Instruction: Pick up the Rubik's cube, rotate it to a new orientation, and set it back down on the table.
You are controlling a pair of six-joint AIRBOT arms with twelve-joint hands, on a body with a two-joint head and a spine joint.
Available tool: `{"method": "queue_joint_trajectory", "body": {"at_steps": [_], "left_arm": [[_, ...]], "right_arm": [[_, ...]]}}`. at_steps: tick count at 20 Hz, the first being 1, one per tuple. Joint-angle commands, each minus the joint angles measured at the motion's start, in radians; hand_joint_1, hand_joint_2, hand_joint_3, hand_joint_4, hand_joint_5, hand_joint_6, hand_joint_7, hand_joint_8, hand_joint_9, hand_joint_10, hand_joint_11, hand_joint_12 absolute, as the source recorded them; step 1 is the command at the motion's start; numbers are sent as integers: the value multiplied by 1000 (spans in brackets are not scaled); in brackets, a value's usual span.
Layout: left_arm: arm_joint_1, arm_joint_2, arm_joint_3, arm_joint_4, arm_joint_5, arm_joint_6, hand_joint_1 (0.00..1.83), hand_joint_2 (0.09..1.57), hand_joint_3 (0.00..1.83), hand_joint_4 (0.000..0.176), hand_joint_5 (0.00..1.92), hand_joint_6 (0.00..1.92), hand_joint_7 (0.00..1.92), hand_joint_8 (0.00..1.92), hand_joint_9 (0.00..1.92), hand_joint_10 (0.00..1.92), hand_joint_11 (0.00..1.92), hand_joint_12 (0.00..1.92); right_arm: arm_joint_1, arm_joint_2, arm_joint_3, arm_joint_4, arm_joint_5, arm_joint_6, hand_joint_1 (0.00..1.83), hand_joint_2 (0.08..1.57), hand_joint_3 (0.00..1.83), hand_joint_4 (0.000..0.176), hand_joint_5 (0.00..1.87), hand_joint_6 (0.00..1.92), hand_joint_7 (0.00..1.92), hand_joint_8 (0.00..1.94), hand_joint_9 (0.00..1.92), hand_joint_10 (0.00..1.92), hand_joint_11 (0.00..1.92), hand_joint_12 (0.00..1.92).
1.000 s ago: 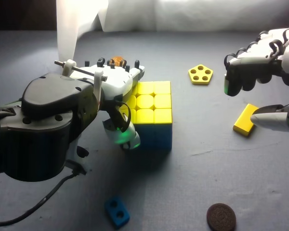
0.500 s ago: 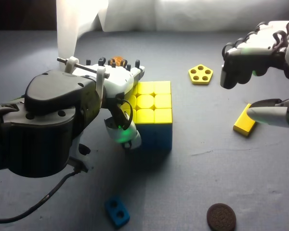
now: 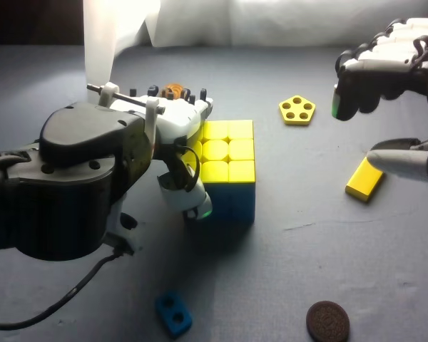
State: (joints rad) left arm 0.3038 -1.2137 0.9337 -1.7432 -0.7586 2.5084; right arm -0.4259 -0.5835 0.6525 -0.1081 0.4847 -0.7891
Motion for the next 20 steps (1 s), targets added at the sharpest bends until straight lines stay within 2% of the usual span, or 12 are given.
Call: {"method": "queue_joint_trajectory", "body": {"at_steps": [1, 2, 3, 4, 5, 6, 7, 9, 12, 17, 18, 20], "left_arm": [[-10, 0, -4, 45, -6, 2, 1045, 1115, 7, 0, 236, 28, 348, 39, 362, 65, 0, 878], [-11, 0, -4, 45, -6, 2, 1045, 1115, 7, 0, 236, 28, 348, 39, 362, 65, 0, 878], [-12, 0, -5, 44, -6, 2, 1152, 1081, 0, 0, 493, 103, 407, 602, 373, 771, 64, 1332], [-13, 0, -6, 43, -6, 2, 1158, 1100, 2, 0, 469, 360, 355, 877, 311, 1070, 75, 1460], [-13, 1, -6, 43, -6, 2, 1155, 1142, 7, 0, 359, 779, 301, 1106, 278, 1264, 86, 1555], [-13, 1, -7, 42, -6, 2, 1073, 1268, 12, 0, 563, 1370, 293, 1344, 250, 1473, 101, 1735], [-14, 1, -9, 41, -6, 2, 1033, 1371, 12, 0, 520, 1618, 439, 1712, 242, 1685, 142, 1884], [-18, 1, -12, 40, -6, 2, 986, 1436, 10, 17, 449, 1760, 434, 1885, 234, 1886, 217, 1920], [-35, 4, -17, 39, -6, 2, 959, 1461, 8, 22, 404, 1830, 422, 1920, 287, 1921, 339, 1921], [-82, 28, -39, 10, -6, 28, 963, 1463, 3, 10, 379, 1820, 444, 1921, 273, 1921, 338, 1921], [-97, 35, -45, -6, -6, 46, 950, 1424, 0, 0, 451, 1772, 211, 1921, 251, 1921, 313, 1921], [-123, 48, -58, -13, -6, 50, 955, 1463, 2, 13, 382, 1836, 431, 1905, 280, 1921, 361, 1921]], "right_arm": [[6, 3, -4, 9, 120, -1, 586, 1329, 0, 0, 272, 1137, 364, 1220, 271, 1657, 162, 1921], [6, 3, -4, 9, 122, -2, 586, 1329, 0, 0, 272, 1137, 364, 1220, 271, 1657, 162, 1921], [6, 3, -4, 9, 125, -5, 590, 1324, 0, 0, 264, 1131, 361, 1217, 268, 1651, 142, 1921], [4, 3, -4, 9, 136, -23, 572, 1331, 0, 0, 260, 1128, 361, 1213, 269, 1649, 134, 1921], [2, 3, -4, 9, 143, -31, 587, 1324, 0, 0, 268, 1134, 377, 1210, 288, 1649, 148, 1921], [-5, 3, -4, 10, 154, -36, 579, 1329, 0, 0, 264, 1137, 375, 1208, 283, 1649, 147, 1921], [-12, 3, -4, 12, 164, -38, 575, 1333, 2, 0, 256, 1134, 369, 1204, 277, 1644, 149, 1921], [-25, 2, -4, 47, 197, -89, 572, 1336, 3, 0, 256, 1130, 359, 1204, 269, 1637, 151, 1921], [-50, -6, -9, 129, 280, -234, 579, 1342, 5, 0, 271, 1118, 356, 1214, 268, 1651, 165, 1921], [-109, -11, -22, 130, 362, -255, 558, 1348, 5, 0, 250, 1131, 361, 1211, 267, 1648, 158, 1921], [-113, -11, -25, 130, 366, -255, 579, 1340, 0, 0, 266, 1130, 370, 1211, 274, 1655, 164, 1921], [-117, -10, -27, 131, 365, -255, 603, 1328, 0, 0, 272, 1113, 362, 1199, 270, 1648, 159, 1921]]}}
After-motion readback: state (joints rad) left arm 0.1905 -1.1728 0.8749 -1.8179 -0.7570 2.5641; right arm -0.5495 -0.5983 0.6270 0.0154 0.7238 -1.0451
